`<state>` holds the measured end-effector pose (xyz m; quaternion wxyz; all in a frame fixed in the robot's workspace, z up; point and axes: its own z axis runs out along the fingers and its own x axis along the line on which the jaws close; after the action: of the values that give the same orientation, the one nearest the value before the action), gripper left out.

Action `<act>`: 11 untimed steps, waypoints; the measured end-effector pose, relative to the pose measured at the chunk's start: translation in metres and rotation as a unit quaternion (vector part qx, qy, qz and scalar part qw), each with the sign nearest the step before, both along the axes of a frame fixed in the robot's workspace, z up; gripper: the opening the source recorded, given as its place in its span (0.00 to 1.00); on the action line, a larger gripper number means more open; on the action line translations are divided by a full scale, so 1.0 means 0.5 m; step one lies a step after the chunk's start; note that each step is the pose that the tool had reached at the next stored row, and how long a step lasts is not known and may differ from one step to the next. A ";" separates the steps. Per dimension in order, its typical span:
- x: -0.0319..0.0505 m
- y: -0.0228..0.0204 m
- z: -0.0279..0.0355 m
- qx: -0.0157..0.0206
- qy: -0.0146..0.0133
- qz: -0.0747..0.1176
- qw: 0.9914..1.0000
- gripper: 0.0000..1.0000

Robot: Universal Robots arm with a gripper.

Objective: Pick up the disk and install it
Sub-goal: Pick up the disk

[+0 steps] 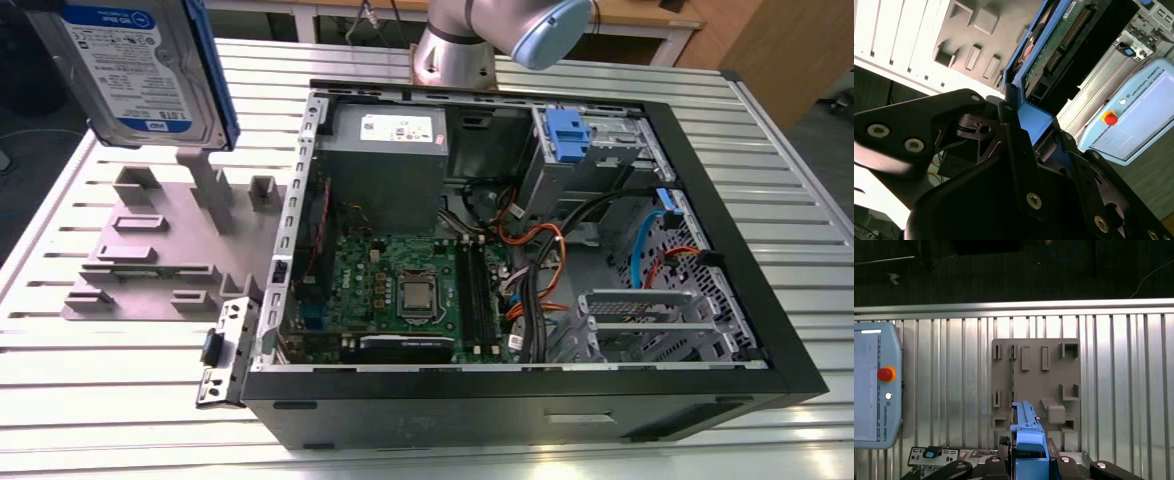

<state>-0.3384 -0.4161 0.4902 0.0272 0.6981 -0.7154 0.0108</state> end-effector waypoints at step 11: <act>0.007 0.0000 0.000 0.000 0.000 0.000 1.000 0.36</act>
<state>-0.3352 -0.4161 0.4902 0.0271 0.6981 -0.7154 0.0108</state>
